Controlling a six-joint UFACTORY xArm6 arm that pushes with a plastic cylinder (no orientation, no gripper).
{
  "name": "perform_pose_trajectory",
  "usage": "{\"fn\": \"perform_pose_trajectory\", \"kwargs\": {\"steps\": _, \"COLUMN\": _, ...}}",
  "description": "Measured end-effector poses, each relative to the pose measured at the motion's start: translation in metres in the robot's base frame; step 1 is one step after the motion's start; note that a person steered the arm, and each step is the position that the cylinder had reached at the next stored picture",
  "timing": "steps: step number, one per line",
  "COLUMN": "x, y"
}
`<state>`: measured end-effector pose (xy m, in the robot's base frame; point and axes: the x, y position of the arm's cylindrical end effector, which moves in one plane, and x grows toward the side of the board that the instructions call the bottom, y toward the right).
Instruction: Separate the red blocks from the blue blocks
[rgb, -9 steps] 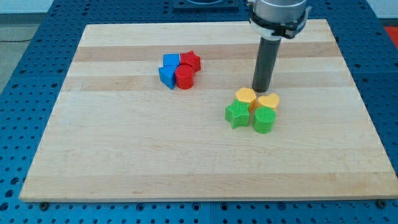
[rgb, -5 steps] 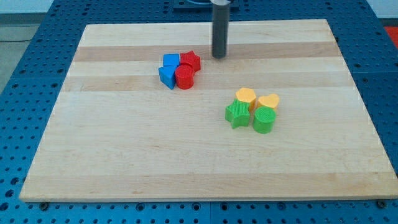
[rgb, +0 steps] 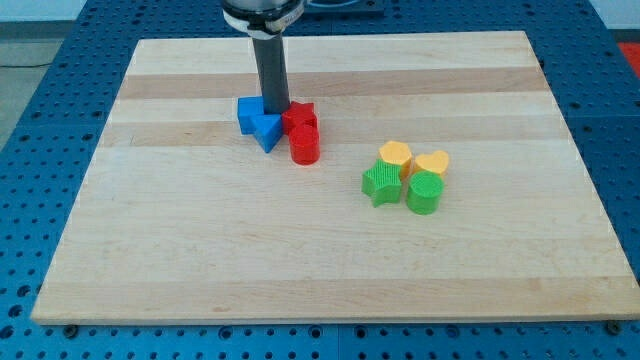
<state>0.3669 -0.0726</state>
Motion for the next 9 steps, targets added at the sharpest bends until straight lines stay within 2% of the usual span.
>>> {"fn": "perform_pose_trajectory", "kwargs": {"steps": 1, "x": 0.006, "y": 0.0}}
{"fn": "perform_pose_trajectory", "kwargs": {"steps": 3, "x": -0.013, "y": 0.011}}
{"fn": "perform_pose_trajectory", "kwargs": {"steps": 4, "x": -0.007, "y": 0.026}}
{"fn": "perform_pose_trajectory", "kwargs": {"steps": 6, "x": 0.031, "y": 0.025}}
{"fn": "perform_pose_trajectory", "kwargs": {"steps": 7, "x": 0.032, "y": 0.021}}
{"fn": "perform_pose_trajectory", "kwargs": {"steps": 8, "x": 0.001, "y": 0.018}}
{"fn": "perform_pose_trajectory", "kwargs": {"steps": 9, "x": -0.012, "y": 0.065}}
